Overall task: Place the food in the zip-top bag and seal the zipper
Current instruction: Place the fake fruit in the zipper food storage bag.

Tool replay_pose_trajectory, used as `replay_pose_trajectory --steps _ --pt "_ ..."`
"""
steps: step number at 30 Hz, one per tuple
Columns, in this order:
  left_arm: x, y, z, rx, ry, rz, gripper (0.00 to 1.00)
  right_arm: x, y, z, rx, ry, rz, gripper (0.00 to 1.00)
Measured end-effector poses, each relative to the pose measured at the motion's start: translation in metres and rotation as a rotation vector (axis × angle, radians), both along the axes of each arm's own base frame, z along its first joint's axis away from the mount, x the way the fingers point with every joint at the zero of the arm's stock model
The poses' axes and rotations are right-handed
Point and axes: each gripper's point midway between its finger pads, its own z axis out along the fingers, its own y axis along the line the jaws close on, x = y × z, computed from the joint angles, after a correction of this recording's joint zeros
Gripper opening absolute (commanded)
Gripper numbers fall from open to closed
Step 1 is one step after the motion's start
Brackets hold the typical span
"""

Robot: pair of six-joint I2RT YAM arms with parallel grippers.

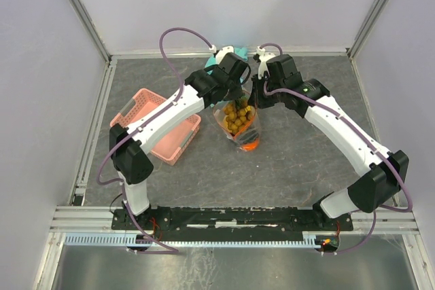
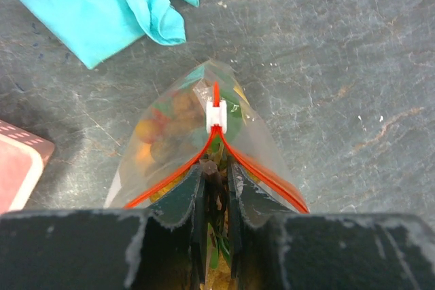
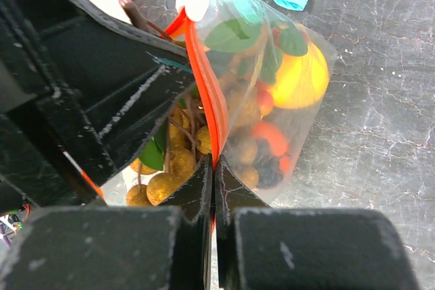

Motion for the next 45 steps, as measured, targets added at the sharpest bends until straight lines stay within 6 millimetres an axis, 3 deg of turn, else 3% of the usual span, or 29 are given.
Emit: replay_pose_trajectory --steps 10,17,25,33,41,45 --pt "-0.019 -0.024 -0.014 -0.108 0.124 -0.080 0.04 0.001 -0.002 0.000 -0.003 0.000 -0.015 0.02" --pt "-0.027 -0.022 -0.037 -0.097 0.178 -0.082 0.07 0.001 -0.002 0.000 -0.001 0.003 -0.017 0.02" --pt "-0.025 -0.026 -0.028 -0.146 0.153 -0.159 0.11 0.002 -0.002 0.000 -0.003 0.002 -0.020 0.01" --pt "-0.032 -0.031 -0.035 -0.271 0.178 -0.278 0.12 0.002 -0.003 -0.001 -0.006 0.001 -0.022 0.02" --pt "-0.047 -0.030 -0.024 -0.370 0.150 -0.370 0.19 0.001 -0.003 -0.001 -0.008 0.003 -0.023 0.02" --pt "-0.045 -0.025 -0.031 -0.333 0.145 -0.361 0.32 0.001 -0.003 -0.001 -0.008 0.003 -0.023 0.02"
